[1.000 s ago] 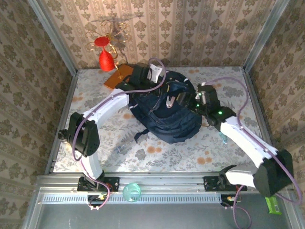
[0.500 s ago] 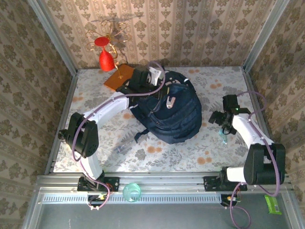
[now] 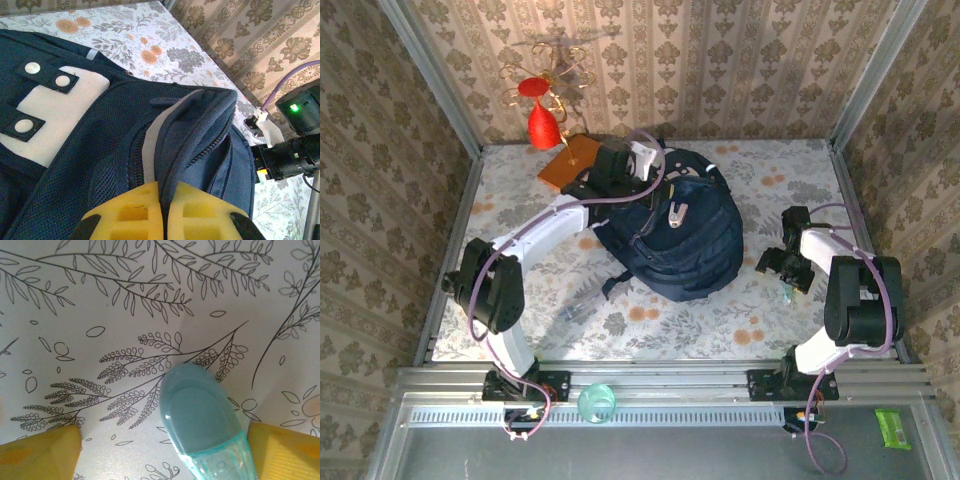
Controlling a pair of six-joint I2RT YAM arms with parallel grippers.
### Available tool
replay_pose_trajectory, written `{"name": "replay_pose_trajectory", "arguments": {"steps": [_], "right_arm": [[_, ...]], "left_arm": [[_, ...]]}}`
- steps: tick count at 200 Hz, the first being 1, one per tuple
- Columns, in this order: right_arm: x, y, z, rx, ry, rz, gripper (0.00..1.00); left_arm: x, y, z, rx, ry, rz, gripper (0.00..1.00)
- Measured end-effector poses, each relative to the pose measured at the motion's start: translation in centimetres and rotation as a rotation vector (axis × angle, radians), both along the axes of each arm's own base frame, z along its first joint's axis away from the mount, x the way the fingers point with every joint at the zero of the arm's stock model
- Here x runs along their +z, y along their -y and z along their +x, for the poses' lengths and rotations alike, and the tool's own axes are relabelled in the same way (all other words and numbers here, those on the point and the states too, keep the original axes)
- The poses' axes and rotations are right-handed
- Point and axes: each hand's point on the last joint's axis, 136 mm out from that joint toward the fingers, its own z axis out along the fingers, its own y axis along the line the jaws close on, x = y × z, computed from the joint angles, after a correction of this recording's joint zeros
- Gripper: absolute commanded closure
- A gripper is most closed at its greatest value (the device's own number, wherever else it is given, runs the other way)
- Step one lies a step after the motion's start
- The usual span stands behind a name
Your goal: Pack books, pencil case, and school supplies into a backpack
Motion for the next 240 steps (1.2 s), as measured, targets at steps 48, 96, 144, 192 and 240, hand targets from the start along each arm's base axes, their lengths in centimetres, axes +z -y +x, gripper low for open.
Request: {"name": "replay_pose_trajectory", "arguments": {"steps": [48, 96, 144, 192, 240], "right_arm": [[0.1, -0.2, 0.1, 0.002, 0.004, 0.014, 0.52], [0.1, -0.3, 0.4, 0.002, 0.020, 0.017, 0.67], [3.3, -1.1, 1.2, 0.004, 0.164, 0.059, 0.71], [15.9, -7.9, 4.0, 0.104, 0.642, 0.246, 0.73], [22.2, -18.2, 7.2, 0.260, 0.795, 0.467, 0.73]], "left_arm": [[-0.1, 0.1, -0.1, -0.009, 0.002, -0.009, 1.00], [-0.1, 0.1, -0.3, -0.014, 0.001, -0.016, 1.00], [0.2, -0.1, -0.5, -0.012, 0.005, -0.024, 1.00], [0.8, -0.4, -1.0, -0.011, 0.013, -0.029, 1.00], [0.8, -0.4, -0.9, -0.005, 0.016, -0.027, 1.00]]}}
